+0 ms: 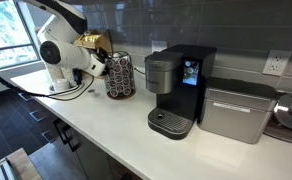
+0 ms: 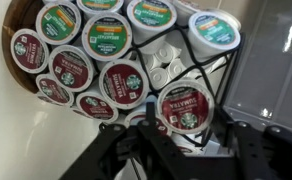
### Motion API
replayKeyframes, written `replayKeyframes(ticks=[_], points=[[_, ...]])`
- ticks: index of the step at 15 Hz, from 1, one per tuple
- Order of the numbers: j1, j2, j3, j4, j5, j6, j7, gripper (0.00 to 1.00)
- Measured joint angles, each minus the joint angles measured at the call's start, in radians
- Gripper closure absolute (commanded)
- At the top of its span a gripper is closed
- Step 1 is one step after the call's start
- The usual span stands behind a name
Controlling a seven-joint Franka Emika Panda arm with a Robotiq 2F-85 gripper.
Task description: Put the right coffee pod in the rack
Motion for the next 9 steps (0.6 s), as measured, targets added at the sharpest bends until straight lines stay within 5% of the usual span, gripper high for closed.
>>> replayKeyframes(ticks=[9], points=[[-0.001,0.002,-0.001,0.000,0.000,0.000,0.000,0.31]])
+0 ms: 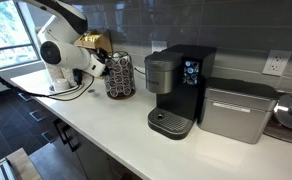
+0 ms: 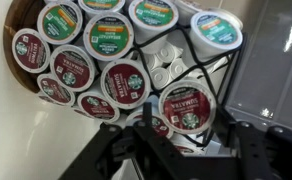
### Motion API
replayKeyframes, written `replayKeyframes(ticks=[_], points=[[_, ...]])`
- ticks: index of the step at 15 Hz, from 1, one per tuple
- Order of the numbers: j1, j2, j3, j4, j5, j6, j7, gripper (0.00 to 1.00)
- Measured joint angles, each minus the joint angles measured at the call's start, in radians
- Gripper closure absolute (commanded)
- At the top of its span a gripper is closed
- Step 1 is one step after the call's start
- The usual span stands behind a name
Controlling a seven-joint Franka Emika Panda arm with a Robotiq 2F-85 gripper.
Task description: Put the right coffee pod in the rack
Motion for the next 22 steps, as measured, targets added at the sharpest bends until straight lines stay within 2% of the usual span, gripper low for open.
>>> replayKeyframes(ticks=[3,9,10,13,18,20,22], points=[[0.000,0.001,0.000,0.000,0.000,0.000,0.000,0.38],[-0.004,0.001,0.000,0.000,0.000,-0.011,-0.001,0.35],[-0.005,0.001,-0.001,-0.001,0.000,-0.014,-0.002,0.33],[-0.009,0.001,-0.001,-0.004,0.000,-0.022,-0.003,0.17],[-0.012,0.002,-0.001,-0.007,0.000,-0.039,-0.004,0.16],[-0.013,0.002,-0.001,-0.008,0.000,-0.040,-0.005,0.03],[-0.016,0.001,-0.001,-0.010,0.000,-0.040,-0.006,0.00]])
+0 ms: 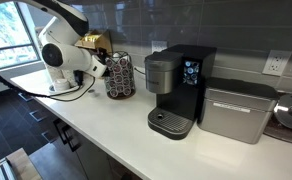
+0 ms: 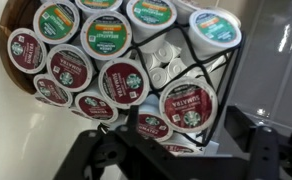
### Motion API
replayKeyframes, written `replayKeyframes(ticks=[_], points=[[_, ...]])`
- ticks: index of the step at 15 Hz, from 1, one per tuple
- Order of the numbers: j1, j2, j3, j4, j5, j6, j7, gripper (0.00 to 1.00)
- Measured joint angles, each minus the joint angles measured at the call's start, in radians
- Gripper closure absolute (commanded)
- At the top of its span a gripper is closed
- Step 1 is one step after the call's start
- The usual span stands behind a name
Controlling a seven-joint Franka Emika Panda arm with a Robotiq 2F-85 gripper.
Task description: Put the right coffee pod in the rack
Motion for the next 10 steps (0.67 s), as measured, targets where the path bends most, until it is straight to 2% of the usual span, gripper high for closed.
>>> replayKeyframes(ticks=[6,10], points=[[-0.011,-0.038,0.000,-0.023,-0.036,0.019,-0.029,0.00],[-0.009,-0.124,0.008,-0.076,-0.189,0.096,-0.033,0.00]])
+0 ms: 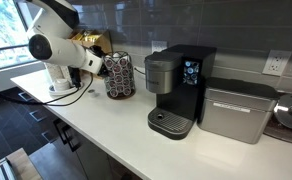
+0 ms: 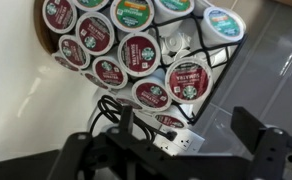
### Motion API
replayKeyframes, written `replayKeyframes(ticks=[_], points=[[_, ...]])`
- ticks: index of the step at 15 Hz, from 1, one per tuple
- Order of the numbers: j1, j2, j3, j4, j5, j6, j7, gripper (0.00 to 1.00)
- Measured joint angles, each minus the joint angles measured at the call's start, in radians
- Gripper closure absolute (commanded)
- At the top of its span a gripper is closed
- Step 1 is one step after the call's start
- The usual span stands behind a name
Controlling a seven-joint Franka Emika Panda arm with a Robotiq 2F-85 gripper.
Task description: Put the right coffee pod in the rack
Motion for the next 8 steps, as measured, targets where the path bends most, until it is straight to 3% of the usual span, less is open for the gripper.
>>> replayKeyframes(ticks=[8], points=[[0.005,-0.228,0.039,-0.185,-0.419,0.135,0.017,0.00]])
